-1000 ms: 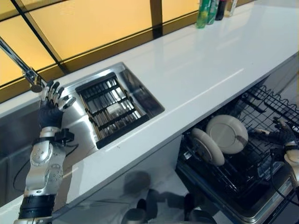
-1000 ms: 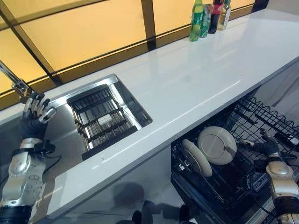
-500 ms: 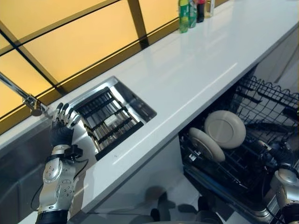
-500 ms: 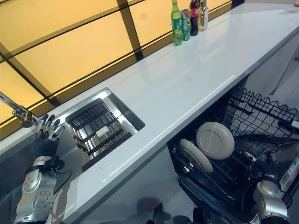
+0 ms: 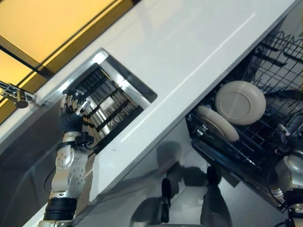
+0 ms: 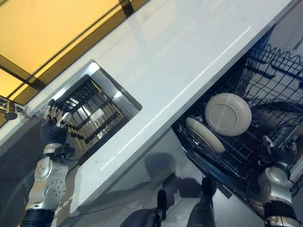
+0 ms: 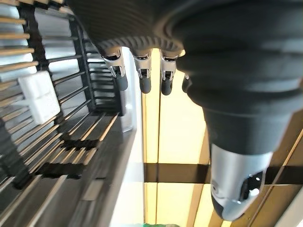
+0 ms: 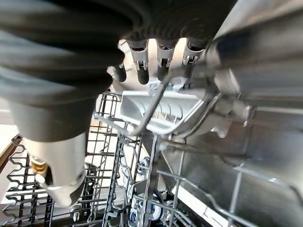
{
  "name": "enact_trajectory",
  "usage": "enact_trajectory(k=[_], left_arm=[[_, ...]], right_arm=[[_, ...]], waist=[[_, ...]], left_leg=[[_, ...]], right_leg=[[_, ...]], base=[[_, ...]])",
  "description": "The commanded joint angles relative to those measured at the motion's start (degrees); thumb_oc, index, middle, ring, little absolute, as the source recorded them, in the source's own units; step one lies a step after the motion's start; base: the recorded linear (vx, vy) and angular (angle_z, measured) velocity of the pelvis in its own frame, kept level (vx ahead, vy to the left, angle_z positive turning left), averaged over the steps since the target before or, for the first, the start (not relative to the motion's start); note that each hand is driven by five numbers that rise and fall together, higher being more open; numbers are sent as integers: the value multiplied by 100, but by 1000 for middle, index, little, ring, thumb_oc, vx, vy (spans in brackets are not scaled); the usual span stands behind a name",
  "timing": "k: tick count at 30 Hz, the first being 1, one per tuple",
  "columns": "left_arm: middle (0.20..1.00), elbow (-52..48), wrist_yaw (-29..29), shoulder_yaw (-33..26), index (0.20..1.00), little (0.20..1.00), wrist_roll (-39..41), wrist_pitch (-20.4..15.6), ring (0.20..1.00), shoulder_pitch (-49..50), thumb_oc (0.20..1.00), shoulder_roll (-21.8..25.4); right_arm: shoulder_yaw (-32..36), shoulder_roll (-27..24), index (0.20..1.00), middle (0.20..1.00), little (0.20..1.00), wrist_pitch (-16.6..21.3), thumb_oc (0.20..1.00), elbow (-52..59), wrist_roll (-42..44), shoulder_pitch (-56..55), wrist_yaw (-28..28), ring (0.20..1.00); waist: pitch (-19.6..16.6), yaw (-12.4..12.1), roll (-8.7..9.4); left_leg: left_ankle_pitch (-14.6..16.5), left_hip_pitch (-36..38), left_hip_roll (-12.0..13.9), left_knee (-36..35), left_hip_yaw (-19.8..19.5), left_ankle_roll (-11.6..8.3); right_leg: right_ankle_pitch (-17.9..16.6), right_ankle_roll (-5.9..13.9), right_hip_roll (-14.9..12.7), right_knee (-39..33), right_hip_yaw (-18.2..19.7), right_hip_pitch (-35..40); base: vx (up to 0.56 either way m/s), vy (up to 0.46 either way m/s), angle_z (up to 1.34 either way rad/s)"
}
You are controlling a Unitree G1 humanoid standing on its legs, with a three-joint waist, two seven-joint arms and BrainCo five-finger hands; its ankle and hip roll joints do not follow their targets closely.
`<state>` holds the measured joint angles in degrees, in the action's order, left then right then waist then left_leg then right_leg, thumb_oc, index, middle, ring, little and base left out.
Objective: Pick up plates and place into dishwasher.
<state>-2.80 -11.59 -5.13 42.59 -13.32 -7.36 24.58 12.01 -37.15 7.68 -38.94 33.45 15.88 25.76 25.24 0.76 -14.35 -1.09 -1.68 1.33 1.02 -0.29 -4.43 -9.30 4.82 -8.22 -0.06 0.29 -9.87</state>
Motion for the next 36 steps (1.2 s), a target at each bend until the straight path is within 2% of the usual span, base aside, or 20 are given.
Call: enact_trajectory(k=[1,8,13,18,21,25,27,36], left_arm=[[1000,-248,-197,5,1000,1000,133,-504,1000,-366,1000,456],[1000,-179,-411,37,1000,1000,80,-434,1000,-954,1000,633],[1000,-170,-519,55,1000,1000,4,-396,1000,-1219,1000,706],[1000,-207,-556,144,1000,1000,-76,-462,1000,-1320,1000,680],[1000,-248,-550,187,1000,1000,-97,-494,1000,-1307,1000,619],[1000,-365,-577,248,1000,1000,-113,-473,1000,-1251,1000,499],[1000,-435,-573,252,1000,1000,-133,-454,1000,-1181,1000,432],[1000,-566,-513,302,1000,1000,-235,-493,1000,-994,1000,237]], right_arm=[[-534,-184,1000,1000,1000,414,1000,94,75,642,113,1000],[-772,14,1000,1000,1000,675,1000,-165,179,1272,294,1000],[-739,204,1000,1000,1000,886,1000,-294,250,1514,1001,1000],[-614,370,1000,1000,1000,1032,1000,-451,-67,1748,2160,1000],[-544,387,1000,1000,1000,1016,1000,-455,-256,1823,2523,1000],[-570,410,1000,1000,1000,810,1000,-378,-445,1853,2449,1000],[-595,403,1000,1000,1000,755,1000,-352,-422,1812,2233,1000],[-999,448,1000,1000,1000,643,1000,-161,-423,1657,777,1000]], waist=[[-16,-9,258],[322,-31,293],[455,-54,268],[455,-92,130],[455,-93,41],[455,-76,-57],[455,-63,-86],[455,-70,-108]], left_leg=[[-26,-783,-170,664,-396,-10],[-25,-1178,-205,846,-314,64],[-41,-1443,-239,897,-230,127],[-47,-1738,-333,940,-178,210],[-47,-1803,-388,969,-172,237],[-33,-1852,-461,1038,-167,260],[-31,-1865,-478,1059,-154,264],[-80,-1957,-529,1032,-138,260]], right_leg=[[811,61,-212,634,18,78],[687,35,-258,668,64,-244],[623,32,-284,734,75,-530],[573,15,-315,833,152,-904],[549,9,-333,881,194,-1018],[538,0,-366,962,268,-1132],[532,-1,-380,994,306,-1177],[499,-5,-381,1045,377,-1360]], base=[[-141,20,-11],[-105,15,-7],[-77,14,-3],[-49,39,0],[-12,55,-1],[10,69,-1],[17,58,-6],[9,33,-10]])
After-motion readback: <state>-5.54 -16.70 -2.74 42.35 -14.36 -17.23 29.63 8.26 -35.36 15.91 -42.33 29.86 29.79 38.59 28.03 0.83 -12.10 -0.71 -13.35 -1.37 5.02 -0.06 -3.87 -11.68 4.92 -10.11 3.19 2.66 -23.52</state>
